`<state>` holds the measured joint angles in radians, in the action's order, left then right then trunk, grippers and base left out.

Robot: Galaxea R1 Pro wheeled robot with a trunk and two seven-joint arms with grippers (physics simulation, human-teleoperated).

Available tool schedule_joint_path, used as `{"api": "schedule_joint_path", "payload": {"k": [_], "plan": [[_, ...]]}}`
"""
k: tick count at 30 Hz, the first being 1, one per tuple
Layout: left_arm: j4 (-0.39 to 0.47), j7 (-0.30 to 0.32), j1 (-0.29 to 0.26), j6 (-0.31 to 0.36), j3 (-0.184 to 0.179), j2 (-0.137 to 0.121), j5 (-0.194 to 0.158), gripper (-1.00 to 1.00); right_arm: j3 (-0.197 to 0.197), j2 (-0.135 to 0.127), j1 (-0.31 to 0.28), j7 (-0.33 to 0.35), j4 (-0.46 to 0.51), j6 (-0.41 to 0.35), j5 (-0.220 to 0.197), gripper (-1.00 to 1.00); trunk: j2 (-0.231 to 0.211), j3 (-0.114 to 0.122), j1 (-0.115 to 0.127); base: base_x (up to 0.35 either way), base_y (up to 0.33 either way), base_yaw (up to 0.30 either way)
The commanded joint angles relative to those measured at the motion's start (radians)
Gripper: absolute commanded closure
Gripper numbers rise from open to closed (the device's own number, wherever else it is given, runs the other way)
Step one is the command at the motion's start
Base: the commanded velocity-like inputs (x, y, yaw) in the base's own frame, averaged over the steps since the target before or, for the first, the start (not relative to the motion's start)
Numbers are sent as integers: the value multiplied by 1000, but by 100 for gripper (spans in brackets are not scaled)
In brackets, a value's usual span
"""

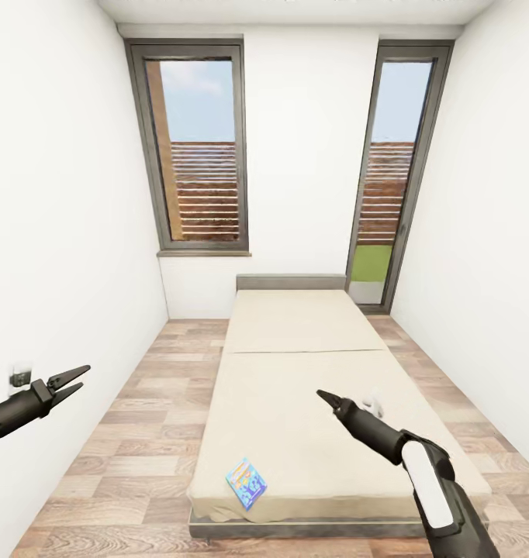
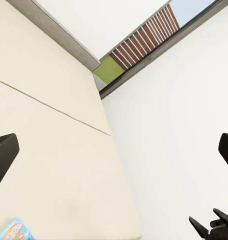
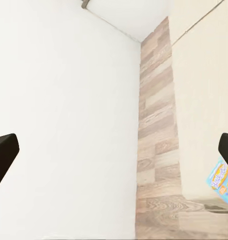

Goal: Put all the toys in the child's room - the three board games (two on the bed and one on the table), the two jigsaw puzzles on the table, and the tennis ball on the table - inside the toy box on the table in the child's room.

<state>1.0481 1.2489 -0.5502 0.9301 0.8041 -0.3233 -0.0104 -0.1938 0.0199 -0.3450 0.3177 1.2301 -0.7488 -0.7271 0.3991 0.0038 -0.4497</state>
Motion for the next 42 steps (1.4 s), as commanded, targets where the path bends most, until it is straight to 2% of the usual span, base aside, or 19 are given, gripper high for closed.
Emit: {"api": "schedule_joint_path", "payload": {"k": [1, 3, 5, 9, 15, 24, 35, 42], "plan": [[0, 3, -1, 10, 1, 1, -1, -100, -4, 6, -8, 0, -28, -3, 0, -100, 1, 0, 0, 0, 0, 0], [0, 3, -1, 10, 1, 4, -1, -100, -6, 20, -27, -6, -127, 25, -1, -100, 1, 0, 0, 0, 0, 0], [0, 2, -1, 9, 0, 5, 0, -100, -6, 24, -33, -7, -185, 51, -2, -100, 1, 0, 0, 0, 0, 0], [0, 2, -1, 9, 0, 6, -1, -100, -6, 26, -37, -10, -238, 77, -5, -100, 1, 0, 0, 0, 0, 0], [0, 3, -1, 10, 0, 6, -2, -100, 3, 28, -31, -16, -264, 89, 5, -100, 1, 0, 0, 0, 0, 0], [0, 4, -1, 10, 0, 6, -2, -100, 2, 13, -29, -3, -301, 87, 8, -100, 1, 0, 0, 0, 0, 0], [0, 12, -1, 10, 0, 4, -3, -100, -4, 11, 7, -3, -309, 90, 6, -100, 1, 0, 0, 0, 0, 0], [0, 12, -1, 11, 0, 4, -3, -100, -4, 10, 12, -3, -369, 117, 9, -100, 1, 0, 0, 1, 0, 0]]}}
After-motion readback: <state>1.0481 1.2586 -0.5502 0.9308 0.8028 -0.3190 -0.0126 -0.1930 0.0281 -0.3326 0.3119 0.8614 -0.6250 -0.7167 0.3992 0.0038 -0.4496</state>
